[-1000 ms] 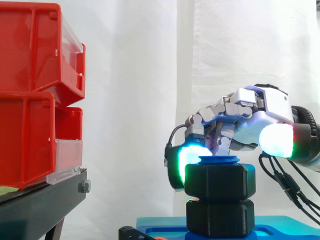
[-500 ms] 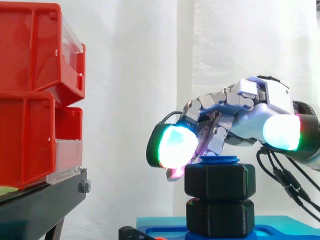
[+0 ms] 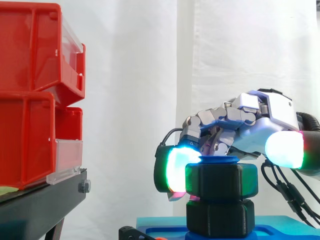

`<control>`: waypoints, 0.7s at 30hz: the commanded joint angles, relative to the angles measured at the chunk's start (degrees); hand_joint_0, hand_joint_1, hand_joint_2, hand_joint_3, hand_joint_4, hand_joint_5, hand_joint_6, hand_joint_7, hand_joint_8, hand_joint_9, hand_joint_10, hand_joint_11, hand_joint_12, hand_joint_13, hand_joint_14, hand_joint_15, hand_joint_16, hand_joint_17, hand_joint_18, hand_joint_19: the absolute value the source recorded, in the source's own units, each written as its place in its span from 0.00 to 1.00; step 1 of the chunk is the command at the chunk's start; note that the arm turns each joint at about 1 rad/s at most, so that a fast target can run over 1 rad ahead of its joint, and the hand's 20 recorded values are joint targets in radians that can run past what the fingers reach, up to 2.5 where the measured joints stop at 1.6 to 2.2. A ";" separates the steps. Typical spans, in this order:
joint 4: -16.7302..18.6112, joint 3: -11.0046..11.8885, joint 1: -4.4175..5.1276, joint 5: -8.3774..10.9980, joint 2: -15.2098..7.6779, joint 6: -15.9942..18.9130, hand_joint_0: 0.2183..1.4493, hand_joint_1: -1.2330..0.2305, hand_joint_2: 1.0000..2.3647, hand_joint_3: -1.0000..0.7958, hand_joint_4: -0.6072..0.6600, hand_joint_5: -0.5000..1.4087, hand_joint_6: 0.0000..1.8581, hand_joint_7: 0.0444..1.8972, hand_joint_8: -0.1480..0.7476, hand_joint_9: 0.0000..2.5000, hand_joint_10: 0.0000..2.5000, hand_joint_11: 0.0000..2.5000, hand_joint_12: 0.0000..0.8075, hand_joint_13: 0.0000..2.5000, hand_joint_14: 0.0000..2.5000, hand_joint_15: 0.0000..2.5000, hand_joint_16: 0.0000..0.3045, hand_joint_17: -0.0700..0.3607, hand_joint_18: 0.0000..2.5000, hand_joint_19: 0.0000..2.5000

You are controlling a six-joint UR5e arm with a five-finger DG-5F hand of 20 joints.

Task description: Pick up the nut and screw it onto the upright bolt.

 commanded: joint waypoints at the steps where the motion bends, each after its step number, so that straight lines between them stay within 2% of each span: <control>1: -0.06 -0.03 -0.13 -0.01 0.07 -0.08 0.22 0.57 0.00 0.28 0.74 0.25 0.27 0.54 0.53 0.43 0.00 0.00 0.48 0.32 0.00 0.00 0.21 0.50 0.24 0.00; 3: 0.12 -0.03 -0.31 -0.10 -0.01 -0.08 0.22 0.57 0.00 0.28 0.74 0.26 0.27 0.59 0.53 0.43 0.00 0.00 0.47 0.32 0.00 0.00 0.21 0.50 0.24 0.00; 11: 0.47 -0.03 -0.84 -0.63 0.07 -0.17 0.22 0.58 0.00 0.28 0.69 0.27 0.27 0.69 0.54 0.45 0.00 0.00 0.47 0.32 0.00 0.00 0.21 0.49 0.24 0.00; 16: 0.55 -0.03 -1.10 -0.71 -0.01 -0.08 0.22 0.58 0.00 0.28 0.67 0.28 0.27 0.72 0.53 0.47 0.00 0.00 0.46 0.33 0.00 0.00 0.20 0.49 0.26 0.00; 21: 1.17 -0.03 -1.19 -1.07 0.07 -0.08 0.23 0.58 0.00 0.28 0.62 0.30 0.27 0.75 0.48 0.53 0.00 0.00 0.43 0.37 0.00 0.00 0.19 0.47 0.30 0.00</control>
